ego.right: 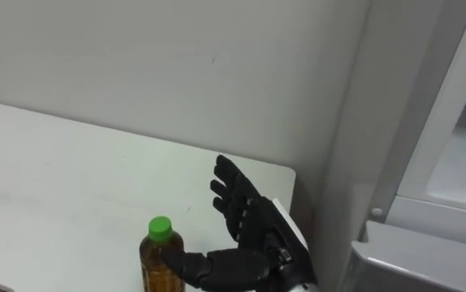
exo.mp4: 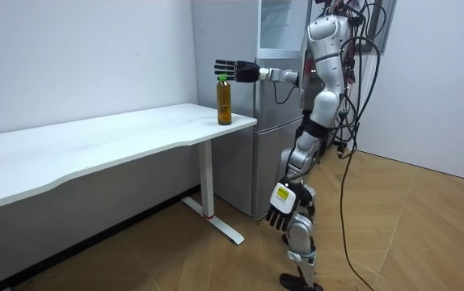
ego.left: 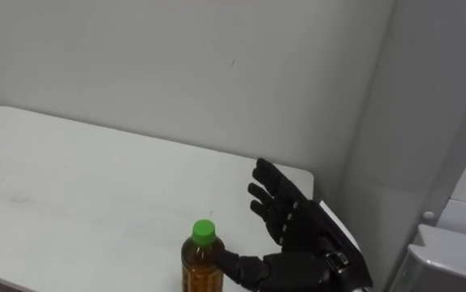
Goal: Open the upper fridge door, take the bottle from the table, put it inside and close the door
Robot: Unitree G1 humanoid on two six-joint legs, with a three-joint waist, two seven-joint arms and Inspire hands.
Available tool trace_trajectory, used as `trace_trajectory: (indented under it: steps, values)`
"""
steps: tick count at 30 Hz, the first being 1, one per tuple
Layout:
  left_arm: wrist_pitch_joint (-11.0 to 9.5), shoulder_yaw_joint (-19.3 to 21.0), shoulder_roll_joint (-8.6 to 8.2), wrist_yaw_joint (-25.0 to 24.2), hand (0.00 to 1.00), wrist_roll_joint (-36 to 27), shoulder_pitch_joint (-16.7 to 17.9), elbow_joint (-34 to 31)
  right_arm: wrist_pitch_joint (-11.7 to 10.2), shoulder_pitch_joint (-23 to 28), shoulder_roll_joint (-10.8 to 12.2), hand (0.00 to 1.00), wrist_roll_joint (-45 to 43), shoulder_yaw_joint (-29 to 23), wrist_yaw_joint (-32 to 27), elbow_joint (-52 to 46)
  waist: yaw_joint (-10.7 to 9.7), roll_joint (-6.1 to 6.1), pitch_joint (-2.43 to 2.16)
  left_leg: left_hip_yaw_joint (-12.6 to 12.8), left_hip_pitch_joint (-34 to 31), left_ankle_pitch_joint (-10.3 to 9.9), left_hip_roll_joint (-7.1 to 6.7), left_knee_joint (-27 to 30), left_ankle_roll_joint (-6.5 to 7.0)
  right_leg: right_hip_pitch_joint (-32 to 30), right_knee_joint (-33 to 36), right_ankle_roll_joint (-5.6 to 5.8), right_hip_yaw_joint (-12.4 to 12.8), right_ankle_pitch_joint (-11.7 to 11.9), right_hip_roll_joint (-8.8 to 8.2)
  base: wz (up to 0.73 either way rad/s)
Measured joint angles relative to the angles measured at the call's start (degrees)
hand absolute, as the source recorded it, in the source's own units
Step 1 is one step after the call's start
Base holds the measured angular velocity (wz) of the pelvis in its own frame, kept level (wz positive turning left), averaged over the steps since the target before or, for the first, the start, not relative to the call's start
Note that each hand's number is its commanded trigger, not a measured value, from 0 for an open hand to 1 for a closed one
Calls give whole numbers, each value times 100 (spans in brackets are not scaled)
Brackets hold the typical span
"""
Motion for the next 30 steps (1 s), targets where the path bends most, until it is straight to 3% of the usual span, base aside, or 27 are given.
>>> trace_trajectory:
  steps: [4, 19, 30]
  values:
    - [0, 7, 5, -119, 0, 117, 27, -128, -4, -29, 2, 0, -192, 2, -153, 159, 16, 3, 10, -63, -31, 0, -7, 3, 0, 1, -3, 9, -126, -7, -27, 9]
    - [73, 19, -7, -458, 0, 360, 24, -217, -74, -267, 39, 0, -471, 17, -190, 984, 174, 25, 18, -80, -30, 1, -13, 20, 0, 34, 9, 16, -166, -14, -79, 1]
    - [79, 17, -52, -475, 0, 579, 26, -216, -74, -277, 61, 0, -686, 19, -195, 983, 185, 61, -9, -80, -30, 2, -16, 23, 1, 33, 21, 17, -176, -14, -76, 0]
